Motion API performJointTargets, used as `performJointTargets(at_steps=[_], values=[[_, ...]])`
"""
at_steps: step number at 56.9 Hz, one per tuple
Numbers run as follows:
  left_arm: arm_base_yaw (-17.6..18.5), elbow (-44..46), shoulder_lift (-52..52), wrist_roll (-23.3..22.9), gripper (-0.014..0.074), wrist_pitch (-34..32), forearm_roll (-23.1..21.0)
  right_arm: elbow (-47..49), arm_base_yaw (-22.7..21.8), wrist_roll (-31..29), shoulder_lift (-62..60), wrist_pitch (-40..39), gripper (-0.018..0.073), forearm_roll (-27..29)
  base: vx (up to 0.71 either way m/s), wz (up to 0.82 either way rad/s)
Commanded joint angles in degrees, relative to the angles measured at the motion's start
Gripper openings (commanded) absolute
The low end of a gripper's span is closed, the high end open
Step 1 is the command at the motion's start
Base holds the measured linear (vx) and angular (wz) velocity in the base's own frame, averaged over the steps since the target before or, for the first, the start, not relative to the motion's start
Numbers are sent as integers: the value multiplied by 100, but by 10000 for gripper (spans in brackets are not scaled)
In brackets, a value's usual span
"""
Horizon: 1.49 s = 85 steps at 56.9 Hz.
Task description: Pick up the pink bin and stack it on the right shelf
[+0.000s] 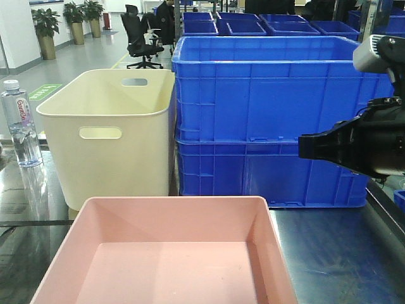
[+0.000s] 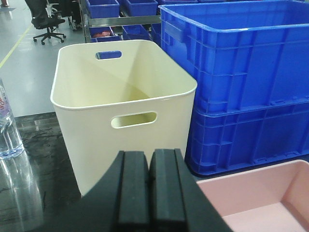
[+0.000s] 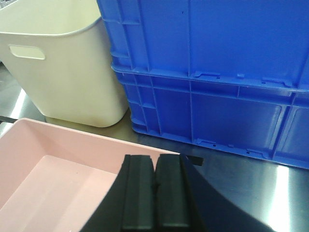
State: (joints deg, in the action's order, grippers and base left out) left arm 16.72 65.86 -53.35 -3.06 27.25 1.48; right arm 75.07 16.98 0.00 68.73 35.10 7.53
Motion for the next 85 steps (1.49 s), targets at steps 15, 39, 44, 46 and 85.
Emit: performJointTargets(at_steps=[15,39,44,46,85], values=[[-6,159,69,-2,-9,-371,-31,173,-51,-72,-125,-362,-13,19,0,0],[-344,-1589,1220,-77,-5,-1625,126,173,-51,-72,-125,-362,-13,19,0,0],[-612,-2535,1838,-369,-5,-2195,126,173,-51,-72,-125,-362,-13,19,0,0],[-708,-2929,2069,-514,-5,-2381,126,173,-51,-72,-125,-362,-13,19,0,0],[-1495,-6785,5438,-798,-2,-2281,124,173,-51,-72,-125,-312,-12,19,0,0]])
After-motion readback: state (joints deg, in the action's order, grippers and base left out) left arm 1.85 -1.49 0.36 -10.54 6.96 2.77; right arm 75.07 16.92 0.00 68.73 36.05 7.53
